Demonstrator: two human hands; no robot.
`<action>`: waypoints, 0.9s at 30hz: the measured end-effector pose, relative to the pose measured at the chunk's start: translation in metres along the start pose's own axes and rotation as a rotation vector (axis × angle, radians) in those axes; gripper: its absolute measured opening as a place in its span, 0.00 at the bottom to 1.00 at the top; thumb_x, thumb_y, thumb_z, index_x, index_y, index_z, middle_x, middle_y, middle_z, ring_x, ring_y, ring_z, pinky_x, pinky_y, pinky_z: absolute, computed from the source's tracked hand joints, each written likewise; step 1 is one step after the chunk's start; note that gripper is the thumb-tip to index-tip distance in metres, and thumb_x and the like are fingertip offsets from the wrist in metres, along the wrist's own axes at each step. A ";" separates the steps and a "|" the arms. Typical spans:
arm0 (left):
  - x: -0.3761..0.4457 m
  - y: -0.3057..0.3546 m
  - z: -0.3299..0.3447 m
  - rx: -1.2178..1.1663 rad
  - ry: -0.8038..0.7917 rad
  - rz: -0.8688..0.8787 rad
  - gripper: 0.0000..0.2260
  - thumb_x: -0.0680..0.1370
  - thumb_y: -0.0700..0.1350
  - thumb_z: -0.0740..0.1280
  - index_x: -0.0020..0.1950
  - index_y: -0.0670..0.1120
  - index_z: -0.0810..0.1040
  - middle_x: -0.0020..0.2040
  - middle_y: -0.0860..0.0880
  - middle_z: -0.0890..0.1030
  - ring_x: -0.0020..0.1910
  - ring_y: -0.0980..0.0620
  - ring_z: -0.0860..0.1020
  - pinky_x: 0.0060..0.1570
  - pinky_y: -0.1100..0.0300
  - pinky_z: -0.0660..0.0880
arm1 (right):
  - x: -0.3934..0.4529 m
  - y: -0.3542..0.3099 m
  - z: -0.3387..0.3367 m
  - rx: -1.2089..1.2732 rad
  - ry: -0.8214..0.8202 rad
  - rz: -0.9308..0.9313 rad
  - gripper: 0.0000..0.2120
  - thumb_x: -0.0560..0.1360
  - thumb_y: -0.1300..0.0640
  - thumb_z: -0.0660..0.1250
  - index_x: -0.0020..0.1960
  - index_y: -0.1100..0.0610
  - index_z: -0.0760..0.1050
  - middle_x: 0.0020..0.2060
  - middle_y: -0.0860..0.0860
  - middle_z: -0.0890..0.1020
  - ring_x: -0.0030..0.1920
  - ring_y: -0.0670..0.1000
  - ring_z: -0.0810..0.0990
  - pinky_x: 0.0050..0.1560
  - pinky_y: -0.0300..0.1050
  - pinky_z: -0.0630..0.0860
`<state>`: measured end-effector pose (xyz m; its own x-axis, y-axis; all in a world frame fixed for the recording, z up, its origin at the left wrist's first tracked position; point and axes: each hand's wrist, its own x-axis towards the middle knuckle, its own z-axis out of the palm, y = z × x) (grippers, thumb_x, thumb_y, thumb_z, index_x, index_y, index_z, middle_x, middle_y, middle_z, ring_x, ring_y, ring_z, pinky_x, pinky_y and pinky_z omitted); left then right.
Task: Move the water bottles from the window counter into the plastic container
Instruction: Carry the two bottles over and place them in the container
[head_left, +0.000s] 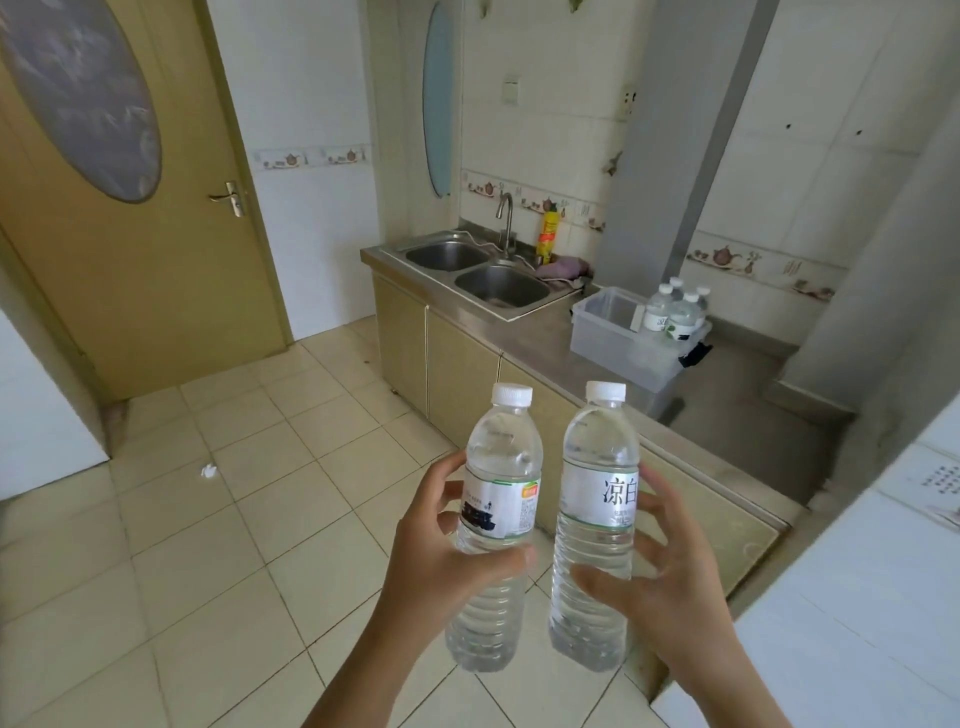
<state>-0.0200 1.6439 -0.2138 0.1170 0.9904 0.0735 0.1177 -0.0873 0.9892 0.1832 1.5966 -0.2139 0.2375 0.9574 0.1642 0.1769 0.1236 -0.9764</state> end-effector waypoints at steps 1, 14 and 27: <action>0.022 -0.002 -0.001 0.001 -0.017 0.001 0.39 0.54 0.48 0.82 0.59 0.70 0.72 0.55 0.61 0.81 0.51 0.66 0.79 0.49 0.66 0.75 | 0.018 0.002 0.004 -0.009 0.016 0.006 0.49 0.56 0.68 0.81 0.68 0.40 0.66 0.55 0.40 0.78 0.53 0.43 0.81 0.41 0.41 0.80; 0.253 -0.014 0.045 -0.033 -0.197 0.015 0.40 0.51 0.52 0.81 0.61 0.66 0.73 0.54 0.61 0.82 0.54 0.61 0.81 0.51 0.61 0.76 | 0.205 0.040 -0.002 -0.035 0.227 0.044 0.47 0.56 0.70 0.81 0.65 0.39 0.68 0.53 0.34 0.77 0.54 0.43 0.80 0.41 0.40 0.80; 0.456 -0.028 0.180 -0.023 -0.296 0.006 0.39 0.55 0.46 0.82 0.63 0.61 0.74 0.57 0.55 0.83 0.55 0.57 0.82 0.51 0.61 0.79 | 0.410 0.103 -0.088 -0.069 0.274 0.031 0.48 0.55 0.69 0.82 0.64 0.37 0.67 0.56 0.43 0.78 0.56 0.44 0.79 0.44 0.36 0.79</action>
<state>0.2073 2.0783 -0.2310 0.4003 0.9154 0.0427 0.0942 -0.0874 0.9917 0.3825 1.9789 -0.2345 0.4911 0.8532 0.1754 0.2280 0.0684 -0.9713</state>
